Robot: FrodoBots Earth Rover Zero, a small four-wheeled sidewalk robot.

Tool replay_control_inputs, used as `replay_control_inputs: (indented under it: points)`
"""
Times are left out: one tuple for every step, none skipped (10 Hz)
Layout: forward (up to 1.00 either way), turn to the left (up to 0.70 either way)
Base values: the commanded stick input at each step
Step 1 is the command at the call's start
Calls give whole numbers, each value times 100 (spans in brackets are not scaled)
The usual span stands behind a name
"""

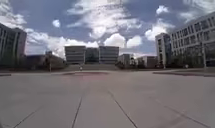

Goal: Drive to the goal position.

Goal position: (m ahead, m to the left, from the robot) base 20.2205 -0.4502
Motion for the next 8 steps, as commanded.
replay_control_inputs:
  points:
    - [100,-7]
    - [100,-22]
    - [100,-37]
    - [100,-37]
    - [100,3]
    - [100,3]
    - [100,3]
    - [100,3]
